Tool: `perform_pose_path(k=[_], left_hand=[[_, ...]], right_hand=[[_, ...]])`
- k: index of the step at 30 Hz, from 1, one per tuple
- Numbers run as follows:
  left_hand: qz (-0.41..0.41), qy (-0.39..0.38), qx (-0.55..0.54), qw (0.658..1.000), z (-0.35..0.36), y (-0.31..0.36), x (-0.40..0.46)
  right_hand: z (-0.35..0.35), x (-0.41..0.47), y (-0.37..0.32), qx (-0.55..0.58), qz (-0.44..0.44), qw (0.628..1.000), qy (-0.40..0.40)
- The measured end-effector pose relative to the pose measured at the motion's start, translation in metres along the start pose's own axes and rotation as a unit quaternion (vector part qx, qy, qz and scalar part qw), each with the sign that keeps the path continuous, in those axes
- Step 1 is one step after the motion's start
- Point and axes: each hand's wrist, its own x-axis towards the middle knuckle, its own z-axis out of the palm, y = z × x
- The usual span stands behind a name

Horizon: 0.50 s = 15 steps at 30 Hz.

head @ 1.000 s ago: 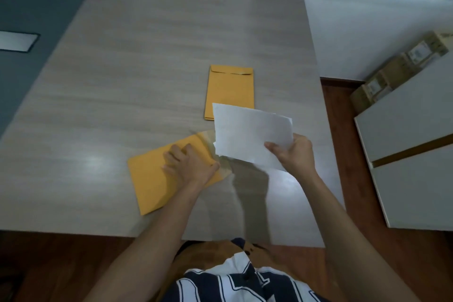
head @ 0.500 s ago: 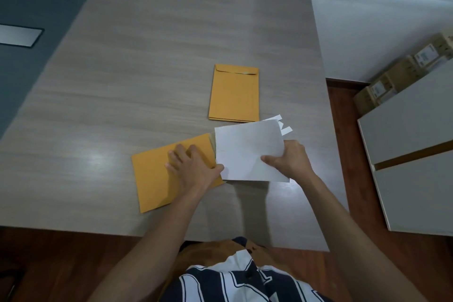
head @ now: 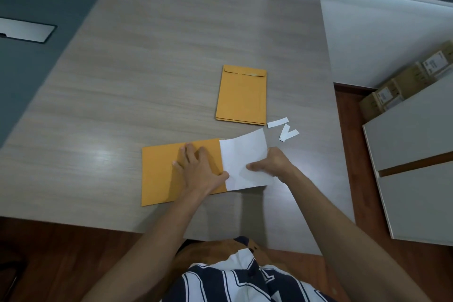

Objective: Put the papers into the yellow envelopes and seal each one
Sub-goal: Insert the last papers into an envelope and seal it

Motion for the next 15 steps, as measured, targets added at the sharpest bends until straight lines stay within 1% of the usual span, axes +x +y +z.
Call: perform_pose_path(k=[2, 4, 6, 8, 10, 15], left_hand=[[0.022, -0.001, 0.012, 1.0, -0.009, -0.002, 0.001], [0.073, -0.008, 0.047, 0.996, -0.019, -0.011, 0.006], [0.137, -0.034, 0.096, 0.985, -0.026, -0.023, 0.013], [0.181, -0.069, 0.134, 0.972, -0.029, -0.031, 0.018], [0.199, -0.086, 0.149, 0.965, -0.031, -0.033, 0.021], [0.238, -0.079, 0.156, 0.955, -0.037, -0.029, 0.024]], right_hand=[[0.003, 0.0, 0.003, -0.009, 0.002, 1.0, 0.023], [0.003, -0.004, 0.005, -0.007, -0.005, 0.999, 0.051], [0.003, -0.006, 0.007, 0.006, -0.018, 0.997, 0.074], [0.005, -0.007, 0.008, 0.018, -0.018, 0.996, 0.089], [0.007, -0.008, 0.008, 0.012, -0.009, 0.995, 0.098], [0.013, -0.01, 0.005, 0.009, -0.003, 0.995, 0.1]])
